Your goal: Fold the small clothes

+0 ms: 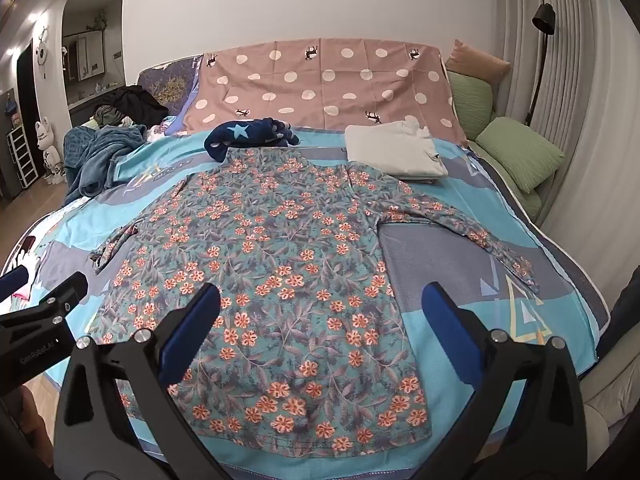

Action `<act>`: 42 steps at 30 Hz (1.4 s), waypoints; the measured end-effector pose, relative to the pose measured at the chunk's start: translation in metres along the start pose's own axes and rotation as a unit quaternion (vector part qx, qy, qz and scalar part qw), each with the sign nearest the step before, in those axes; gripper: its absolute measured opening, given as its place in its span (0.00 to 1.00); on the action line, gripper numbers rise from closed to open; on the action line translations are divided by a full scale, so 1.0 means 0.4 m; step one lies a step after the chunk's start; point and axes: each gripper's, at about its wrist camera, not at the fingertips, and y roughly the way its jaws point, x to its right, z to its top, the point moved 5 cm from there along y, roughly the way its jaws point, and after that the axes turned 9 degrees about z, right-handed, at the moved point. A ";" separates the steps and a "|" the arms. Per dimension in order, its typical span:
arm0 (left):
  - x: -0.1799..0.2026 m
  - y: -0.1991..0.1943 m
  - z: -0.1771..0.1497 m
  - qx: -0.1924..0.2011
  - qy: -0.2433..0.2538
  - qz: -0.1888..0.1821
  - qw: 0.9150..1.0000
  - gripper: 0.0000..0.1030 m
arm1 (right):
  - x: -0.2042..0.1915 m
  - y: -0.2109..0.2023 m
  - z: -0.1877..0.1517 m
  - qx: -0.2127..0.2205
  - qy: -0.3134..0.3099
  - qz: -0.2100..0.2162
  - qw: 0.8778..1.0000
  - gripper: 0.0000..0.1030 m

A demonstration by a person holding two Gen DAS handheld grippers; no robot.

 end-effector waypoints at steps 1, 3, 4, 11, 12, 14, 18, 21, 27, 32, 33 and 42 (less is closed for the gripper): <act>0.000 0.000 0.000 0.000 0.000 0.000 1.000 0.99 | 0.001 0.000 0.000 0.001 0.002 0.002 1.000 0.98; 0.000 0.000 0.000 0.000 0.000 0.001 1.000 0.99 | 0.001 0.000 0.000 0.001 0.003 0.002 1.000 0.98; 0.000 0.000 0.000 0.000 0.000 0.001 1.000 0.99 | 0.000 0.000 0.000 0.001 0.002 0.003 1.000 0.98; -0.001 -0.001 0.000 0.002 -0.002 -0.001 1.000 0.99 | 0.000 0.000 0.001 0.000 0.002 0.002 1.000 0.98; -0.002 -0.001 0.000 0.002 -0.003 -0.003 1.000 0.99 | 0.000 0.001 0.001 -0.001 0.002 0.002 1.000 0.98; -0.003 -0.001 0.001 0.003 -0.004 -0.004 1.000 0.99 | 0.001 0.001 0.002 -0.001 0.002 0.001 1.000 0.98; -0.009 -0.006 -0.004 0.002 -0.003 -0.004 1.000 0.99 | 0.000 -0.001 0.002 0.000 0.002 0.001 1.000 0.98; -0.004 -0.008 -0.002 0.002 -0.003 -0.004 1.000 0.99 | 0.000 -0.001 0.002 0.000 0.002 0.001 1.000 0.98; -0.001 -0.011 0.005 0.005 -0.002 -0.002 1.000 0.99 | -0.004 -0.004 0.002 0.000 0.002 0.001 1.000 0.98; -0.001 -0.012 0.005 0.005 -0.003 -0.003 1.000 0.99 | -0.002 0.001 -0.004 0.002 0.004 0.001 1.000 0.98; -0.001 -0.012 0.005 0.005 -0.003 -0.004 1.000 0.99 | -0.002 0.001 -0.004 0.002 0.003 0.001 1.000 0.98; 0.000 -0.021 0.009 0.008 -0.001 -0.005 1.000 0.99 | 0.001 0.000 -0.004 -0.001 0.000 0.002 1.000 0.98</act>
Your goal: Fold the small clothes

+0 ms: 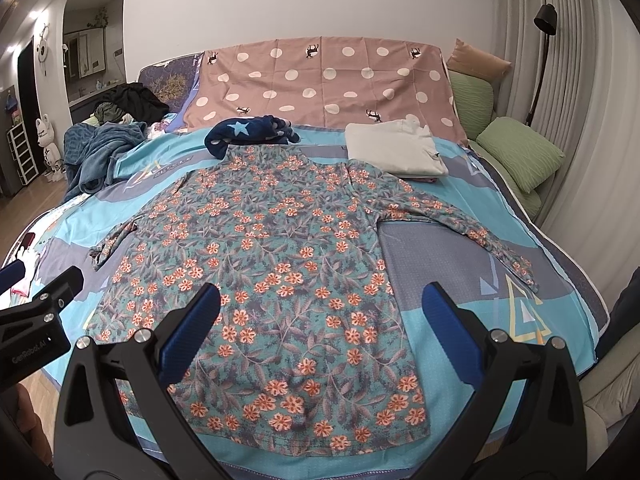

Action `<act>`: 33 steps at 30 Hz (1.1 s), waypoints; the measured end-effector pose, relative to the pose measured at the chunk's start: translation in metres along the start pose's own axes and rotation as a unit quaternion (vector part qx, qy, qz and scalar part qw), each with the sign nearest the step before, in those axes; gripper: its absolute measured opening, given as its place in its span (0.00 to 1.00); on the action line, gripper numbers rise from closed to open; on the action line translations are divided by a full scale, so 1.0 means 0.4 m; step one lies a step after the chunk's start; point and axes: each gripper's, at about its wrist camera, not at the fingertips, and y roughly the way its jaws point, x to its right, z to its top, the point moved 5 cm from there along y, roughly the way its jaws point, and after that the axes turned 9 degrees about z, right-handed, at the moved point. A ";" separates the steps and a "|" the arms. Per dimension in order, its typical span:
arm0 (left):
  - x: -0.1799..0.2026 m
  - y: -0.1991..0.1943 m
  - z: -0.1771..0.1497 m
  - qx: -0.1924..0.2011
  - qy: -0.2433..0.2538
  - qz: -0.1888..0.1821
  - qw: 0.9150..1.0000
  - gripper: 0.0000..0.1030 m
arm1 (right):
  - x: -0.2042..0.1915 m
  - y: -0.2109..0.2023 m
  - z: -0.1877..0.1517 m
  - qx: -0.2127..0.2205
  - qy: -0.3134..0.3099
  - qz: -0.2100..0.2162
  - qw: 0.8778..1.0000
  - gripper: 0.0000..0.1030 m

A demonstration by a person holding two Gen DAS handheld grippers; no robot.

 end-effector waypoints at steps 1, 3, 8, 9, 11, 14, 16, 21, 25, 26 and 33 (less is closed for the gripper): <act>0.001 0.000 -0.001 0.000 -0.001 0.000 1.000 0.99 | 0.001 0.000 0.000 0.000 0.000 0.001 1.000 0.98; 0.002 -0.001 0.000 -0.001 -0.001 -0.001 1.000 0.99 | 0.001 0.001 -0.001 -0.001 -0.001 0.000 1.000 0.98; 0.001 -0.001 -0.001 -0.002 -0.001 -0.001 1.000 0.99 | -0.001 0.002 0.000 -0.001 0.000 0.000 1.000 0.98; 0.002 -0.002 0.000 -0.001 -0.001 -0.001 1.000 0.99 | 0.000 0.002 0.000 -0.001 0.000 -0.001 1.000 0.98; 0.005 -0.003 0.000 0.000 0.000 -0.002 1.000 0.99 | 0.001 0.003 0.000 -0.001 0.000 0.001 1.000 0.98; 0.007 -0.003 -0.005 -0.002 0.001 -0.005 1.000 0.99 | 0.002 0.002 -0.001 -0.002 -0.001 0.001 1.000 0.98; 0.008 -0.002 -0.006 -0.002 0.001 -0.005 1.000 0.99 | 0.002 0.003 -0.001 -0.001 0.000 0.001 1.000 0.98; 0.009 -0.002 -0.006 -0.001 0.001 -0.005 1.000 0.99 | -0.002 0.001 0.000 -0.003 0.000 0.001 1.000 0.98; 0.010 -0.003 -0.008 -0.001 0.001 -0.005 1.000 0.99 | -0.002 0.000 0.001 -0.003 -0.002 0.003 1.000 0.98; 0.010 -0.003 -0.008 0.000 0.001 -0.005 1.000 0.99 | -0.002 0.001 0.000 -0.003 -0.002 0.003 1.000 0.98; 0.013 -0.007 -0.010 0.001 0.000 -0.006 1.000 0.99 | -0.007 0.002 -0.001 -0.003 -0.003 0.004 1.000 0.98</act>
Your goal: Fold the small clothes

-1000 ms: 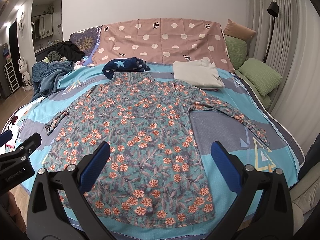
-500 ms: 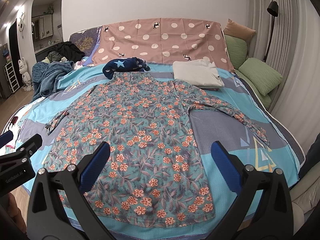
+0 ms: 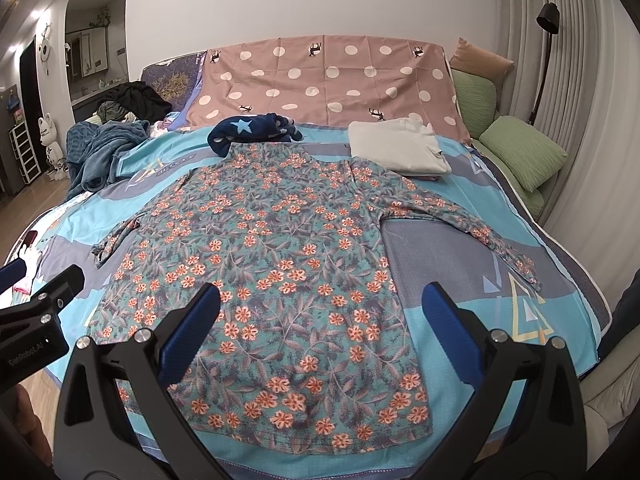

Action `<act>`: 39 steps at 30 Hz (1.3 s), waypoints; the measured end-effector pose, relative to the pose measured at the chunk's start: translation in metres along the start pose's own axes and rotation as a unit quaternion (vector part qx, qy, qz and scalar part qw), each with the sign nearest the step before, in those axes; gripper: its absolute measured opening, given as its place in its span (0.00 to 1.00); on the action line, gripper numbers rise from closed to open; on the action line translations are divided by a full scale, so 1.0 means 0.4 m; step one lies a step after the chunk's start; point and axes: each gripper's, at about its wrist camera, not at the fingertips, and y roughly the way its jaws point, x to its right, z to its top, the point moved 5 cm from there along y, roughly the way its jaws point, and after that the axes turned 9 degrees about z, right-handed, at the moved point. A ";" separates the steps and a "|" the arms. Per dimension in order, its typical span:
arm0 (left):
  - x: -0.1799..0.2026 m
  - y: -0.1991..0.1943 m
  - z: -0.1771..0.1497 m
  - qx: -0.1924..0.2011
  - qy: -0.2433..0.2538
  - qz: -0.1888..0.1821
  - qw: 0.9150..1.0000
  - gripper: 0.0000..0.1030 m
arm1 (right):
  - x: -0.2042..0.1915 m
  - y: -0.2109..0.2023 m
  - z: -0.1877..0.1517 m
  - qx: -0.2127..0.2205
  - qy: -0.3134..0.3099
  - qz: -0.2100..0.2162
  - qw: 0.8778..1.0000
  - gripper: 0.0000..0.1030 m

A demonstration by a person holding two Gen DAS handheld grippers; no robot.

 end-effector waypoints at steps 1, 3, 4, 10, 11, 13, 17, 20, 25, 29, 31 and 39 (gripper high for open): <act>0.000 -0.001 -0.001 0.000 -0.001 0.000 1.000 0.99 | 0.000 0.000 0.000 -0.001 0.000 0.001 1.000 0.98; -0.002 -0.003 -0.002 0.000 -0.003 -0.003 1.000 0.99 | 0.000 0.000 0.002 -0.001 -0.001 0.001 1.000 0.98; -0.003 -0.003 -0.002 0.000 -0.003 -0.003 1.000 0.99 | 0.001 0.000 0.001 0.000 -0.001 0.001 1.000 0.98; -0.005 -0.005 0.000 0.002 -0.003 -0.006 1.000 0.99 | 0.001 0.000 0.002 0.000 -0.001 -0.001 1.000 0.98; -0.005 -0.006 0.001 0.004 -0.003 -0.006 1.000 0.99 | 0.002 0.000 0.003 0.001 0.000 -0.001 1.000 0.98; -0.002 -0.007 0.001 0.005 -0.001 -0.006 1.000 0.99 | 0.004 0.001 0.002 0.001 0.001 -0.001 1.000 0.98; 0.003 -0.007 0.003 0.006 0.002 -0.007 1.000 0.99 | 0.006 0.002 0.000 0.000 0.001 -0.001 1.000 0.98; 0.008 -0.008 0.004 0.006 0.003 -0.009 1.000 0.99 | 0.008 0.004 0.000 0.001 0.001 -0.001 1.000 0.98; 0.018 -0.006 0.013 0.008 -0.001 -0.014 1.000 0.99 | 0.078 -0.006 0.020 0.023 0.021 -0.036 0.999 0.98; 0.051 0.012 0.030 0.005 0.008 -0.016 1.000 0.99 | 0.249 -0.023 0.026 0.049 0.086 -0.092 0.991 0.98; 0.084 0.028 0.041 0.000 0.022 -0.018 1.000 0.99 | 0.367 -0.027 0.014 0.053 0.129 -0.121 0.983 0.98; 0.259 0.102 0.088 -0.020 0.079 -0.030 0.996 0.99 | 0.930 0.079 -0.159 0.031 0.459 0.080 0.884 0.98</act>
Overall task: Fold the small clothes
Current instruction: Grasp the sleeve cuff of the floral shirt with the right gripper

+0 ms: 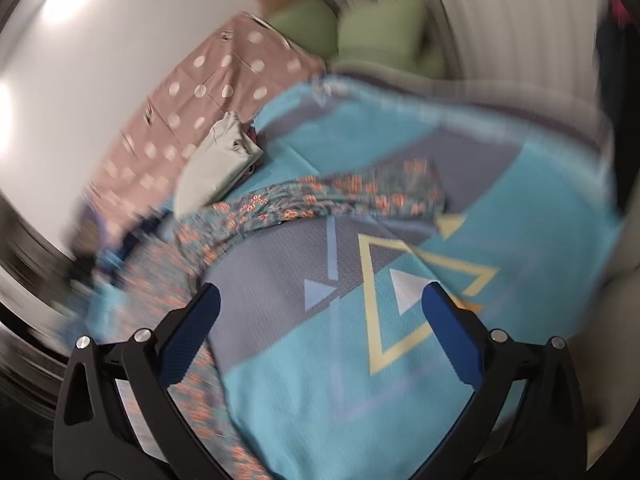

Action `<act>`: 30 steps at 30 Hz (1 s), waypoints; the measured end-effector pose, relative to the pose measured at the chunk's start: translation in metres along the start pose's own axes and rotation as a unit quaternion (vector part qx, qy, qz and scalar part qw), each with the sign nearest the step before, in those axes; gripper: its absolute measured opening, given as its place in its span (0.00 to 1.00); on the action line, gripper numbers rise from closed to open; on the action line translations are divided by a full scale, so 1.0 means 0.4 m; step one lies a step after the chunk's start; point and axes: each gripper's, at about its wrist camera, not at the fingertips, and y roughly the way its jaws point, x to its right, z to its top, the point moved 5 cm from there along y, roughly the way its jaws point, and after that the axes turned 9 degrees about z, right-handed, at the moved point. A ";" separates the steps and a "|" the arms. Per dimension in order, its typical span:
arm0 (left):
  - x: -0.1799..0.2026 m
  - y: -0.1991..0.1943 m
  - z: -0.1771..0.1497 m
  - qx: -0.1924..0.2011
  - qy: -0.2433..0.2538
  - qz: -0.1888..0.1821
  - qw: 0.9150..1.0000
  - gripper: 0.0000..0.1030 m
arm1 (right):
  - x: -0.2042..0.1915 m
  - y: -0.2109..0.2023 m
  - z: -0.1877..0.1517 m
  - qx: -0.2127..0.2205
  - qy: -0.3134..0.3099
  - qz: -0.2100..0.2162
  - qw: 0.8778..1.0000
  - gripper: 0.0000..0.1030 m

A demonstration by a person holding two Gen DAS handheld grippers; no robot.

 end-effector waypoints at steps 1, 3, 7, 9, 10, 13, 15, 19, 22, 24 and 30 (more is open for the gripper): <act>0.022 0.011 0.009 -0.004 0.006 -0.004 1.000 0.99 | 0.035 0.010 0.026 -0.002 0.035 0.021 0.999 0.98; 0.077 0.032 0.032 -0.011 0.019 -0.019 1.000 0.99 | 0.104 0.047 0.079 -0.009 0.099 0.041 0.994 0.98; 0.170 0.053 0.072 -0.012 0.047 -0.037 0.998 0.99 | 0.184 0.131 0.151 -0.018 0.169 0.051 0.984 0.98; 0.211 0.067 0.091 -0.013 0.061 -0.039 0.997 0.99 | 0.213 0.168 0.157 -0.026 0.196 0.053 0.979 0.98; 0.226 0.073 0.097 -0.015 0.066 -0.041 0.997 0.99 | 0.230 0.192 0.155 -0.030 0.214 0.048 0.975 0.98; 0.268 0.098 0.114 -0.024 0.081 -0.046 0.995 0.99 | 0.259 0.231 0.164 -0.023 0.232 0.030 0.972 0.98; 0.291 0.117 0.123 -0.030 0.088 -0.049 0.994 0.99 | 0.258 0.240 0.183 -0.011 0.226 0.021 0.974 0.98; 0.337 0.141 0.135 -0.042 0.097 -0.062 0.992 0.99 | 0.274 0.275 0.220 0.012 0.219 0.001 0.976 0.89; 0.365 0.154 0.136 -0.049 0.109 -0.072 0.990 0.99 | 0.287 0.264 0.222 0.040 0.209 -0.020 0.977 0.60; 0.376 0.163 0.137 -0.054 0.112 -0.077 0.989 0.99 | 0.304 0.253 0.209 0.053 0.207 -0.033 0.976 0.42; 0.398 0.190 0.144 -0.088 0.110 -0.115 0.983 0.99 | 0.262 0.239 0.206 0.080 0.118 -0.027 0.989 0.09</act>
